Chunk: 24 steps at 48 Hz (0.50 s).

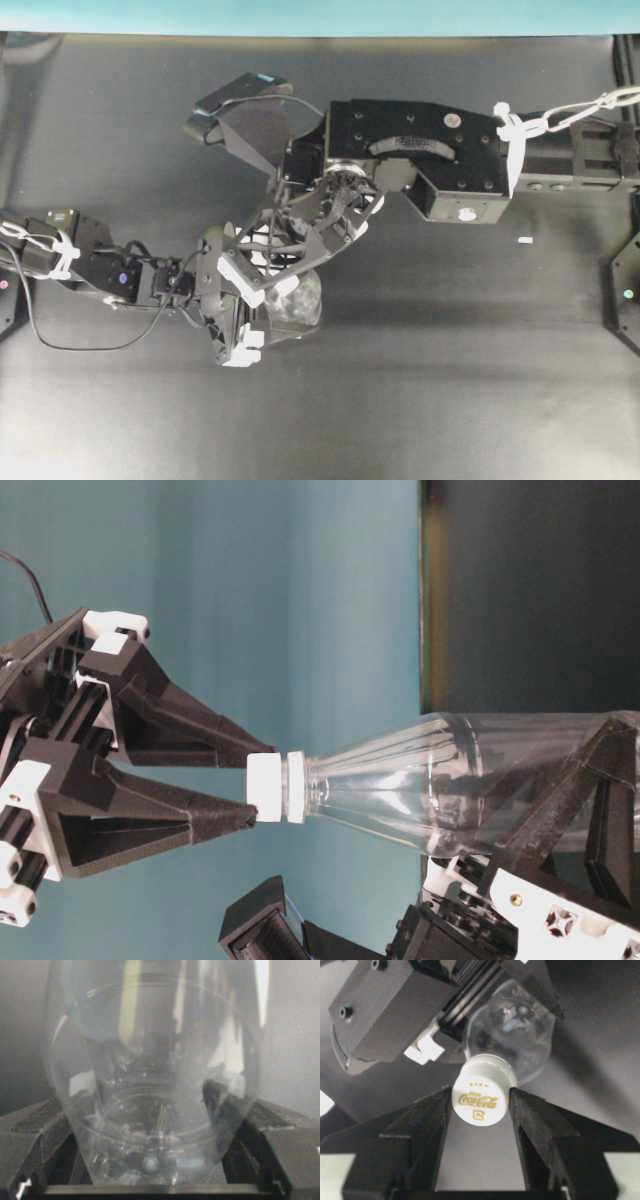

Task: Open the bottle cap by holding the bottle with the left arm and twisting the cap with the right arm.
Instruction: 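Close the right gripper on the white cap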

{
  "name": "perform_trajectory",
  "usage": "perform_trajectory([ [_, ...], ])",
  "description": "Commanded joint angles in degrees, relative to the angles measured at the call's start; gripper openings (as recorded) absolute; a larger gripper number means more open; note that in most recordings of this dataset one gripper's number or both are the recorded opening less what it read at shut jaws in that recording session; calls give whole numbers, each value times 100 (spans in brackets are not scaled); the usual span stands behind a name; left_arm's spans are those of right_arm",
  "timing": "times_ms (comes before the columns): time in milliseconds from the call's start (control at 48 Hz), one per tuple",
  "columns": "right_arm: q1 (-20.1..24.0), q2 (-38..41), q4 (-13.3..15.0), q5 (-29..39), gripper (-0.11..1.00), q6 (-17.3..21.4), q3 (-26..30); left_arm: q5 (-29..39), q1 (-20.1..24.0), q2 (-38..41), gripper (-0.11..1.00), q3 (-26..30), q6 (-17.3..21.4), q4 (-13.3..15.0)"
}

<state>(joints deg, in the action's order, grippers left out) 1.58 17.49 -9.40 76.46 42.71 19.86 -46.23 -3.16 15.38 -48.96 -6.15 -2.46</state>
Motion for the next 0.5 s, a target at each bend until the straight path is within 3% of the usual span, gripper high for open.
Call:
perform_trajectory([
  [0,35,18,-9,97,38,-281,44,-26,-9,-26,81,26,-18,-9],
  [83,35,26,-9,229,38,-773,62,-26,-9,-26,81,26,-18,-9],
  [229,9,35,-9,457,38,-2101,79,-26,-9,-26,81,26,-18,-9],
  [479,-62,79,-18,562,38,-3894,220,-18,-9,-26,81,26,-26,-9],
])
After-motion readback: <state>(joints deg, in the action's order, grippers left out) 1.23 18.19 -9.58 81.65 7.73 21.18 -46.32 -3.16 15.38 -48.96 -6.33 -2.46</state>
